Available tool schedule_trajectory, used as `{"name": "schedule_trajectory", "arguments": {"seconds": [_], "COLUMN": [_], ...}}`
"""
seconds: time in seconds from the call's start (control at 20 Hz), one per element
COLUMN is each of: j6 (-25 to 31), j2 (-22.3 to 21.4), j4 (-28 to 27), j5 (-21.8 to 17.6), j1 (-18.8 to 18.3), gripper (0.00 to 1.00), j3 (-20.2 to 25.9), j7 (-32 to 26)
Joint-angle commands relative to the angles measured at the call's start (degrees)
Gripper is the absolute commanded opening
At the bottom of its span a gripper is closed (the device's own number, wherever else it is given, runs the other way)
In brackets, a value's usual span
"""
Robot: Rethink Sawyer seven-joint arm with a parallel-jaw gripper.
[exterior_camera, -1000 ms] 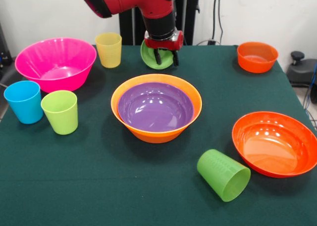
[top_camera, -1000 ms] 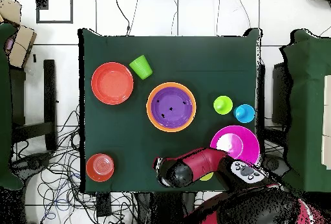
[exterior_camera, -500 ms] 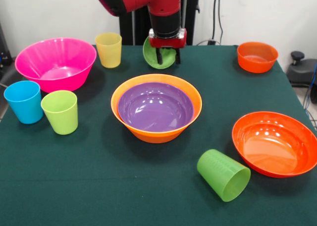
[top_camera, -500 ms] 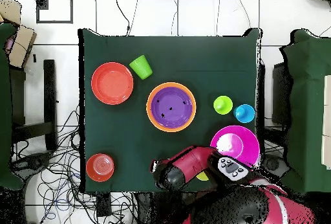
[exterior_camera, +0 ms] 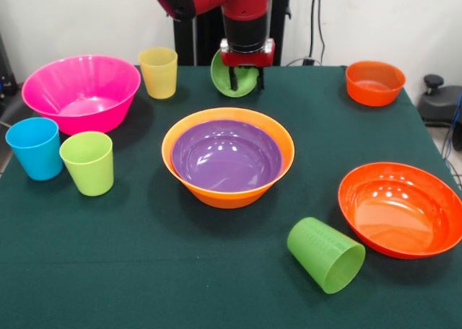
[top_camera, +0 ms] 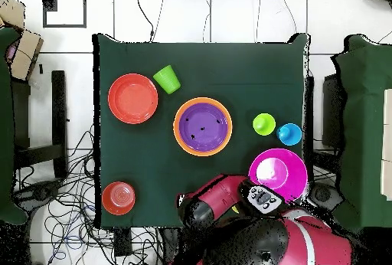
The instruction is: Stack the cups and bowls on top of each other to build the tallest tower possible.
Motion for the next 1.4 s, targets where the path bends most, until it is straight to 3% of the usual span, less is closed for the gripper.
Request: {"name": "schedule_trajectory", "arguments": {"seconds": [0.05, 0.2, 1.0, 1.4], "j6": [-2.39, -1.59, 4.36, 5.96], "j2": [6.98, 8.25, 3.87, 1.11], "j4": [-0.84, -1.6, 2.22, 3.64], "j5": [-6.64, -7.2, -4.59, -2.27], "j1": [-1.5, -3.35, -7.99, -8.27], "gripper": [1.0, 1.0, 1.0, 1.0], "j3": [-0.56, 0.1, 3.82, 4.84], "j7": [-6.04, -8.16, -13.17, -12.23]}}
